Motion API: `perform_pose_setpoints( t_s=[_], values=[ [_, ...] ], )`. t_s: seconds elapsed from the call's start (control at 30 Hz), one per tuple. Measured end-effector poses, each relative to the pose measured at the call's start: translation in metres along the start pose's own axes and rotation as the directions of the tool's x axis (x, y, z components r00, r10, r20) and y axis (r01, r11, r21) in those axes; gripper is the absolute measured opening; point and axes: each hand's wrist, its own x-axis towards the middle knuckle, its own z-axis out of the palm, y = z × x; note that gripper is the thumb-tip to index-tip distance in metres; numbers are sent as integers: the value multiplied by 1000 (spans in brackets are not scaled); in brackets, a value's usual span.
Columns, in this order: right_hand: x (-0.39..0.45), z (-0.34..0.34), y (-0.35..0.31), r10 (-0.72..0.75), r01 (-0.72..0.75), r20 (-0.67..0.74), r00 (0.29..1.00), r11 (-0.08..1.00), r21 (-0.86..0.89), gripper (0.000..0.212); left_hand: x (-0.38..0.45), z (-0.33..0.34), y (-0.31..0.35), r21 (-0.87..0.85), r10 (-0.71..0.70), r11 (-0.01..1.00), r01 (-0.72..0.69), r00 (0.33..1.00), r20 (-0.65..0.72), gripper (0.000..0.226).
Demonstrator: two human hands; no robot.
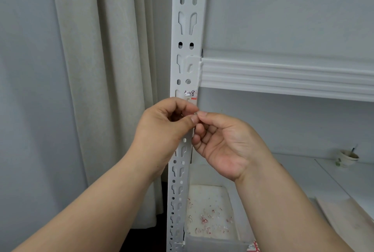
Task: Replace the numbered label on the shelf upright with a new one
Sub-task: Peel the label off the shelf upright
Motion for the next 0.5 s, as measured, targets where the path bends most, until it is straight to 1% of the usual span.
perform_pose_setpoints(
  t_s=[0.1,0.17,0.23,0.3,0.33,0.43,0.47,0.5],
  values=[
    [1,-2,1,14,-15,15,1000,1000,15,15,0,-2,0,83,14,996,-12,1000,-16,18],
    [1,-2,2,12,-12,9,1000,1000,19,11,1,-2,-1,132,16,991,-12,999,-33,11],
    [0,-1,3,-5,5,-12,1000,1000,13,16,0,-2,-1,152,11,988,-3,998,-55,8],
    [0,1,5,-11,12,-22,1000,1000,20,7,-1,-1,-2,165,7,986,6,997,-75,8],
    [0,1,6,-4,5,-18,1000,999,35,6,-1,-1,-2,168,6,986,8,997,-81,8],
    [-1,1,7,41,-41,0,999,997,71,23,-2,-2,-4,163,8,987,4,998,-67,9],
    [-2,0,6,56,-56,3,998,996,66,22,-2,-2,-4,182,19,983,-9,998,-53,10],
    [-2,-1,5,67,-67,-2,998,996,55,16,-2,-3,-4,206,27,978,-19,999,-35,12]
  ],
)
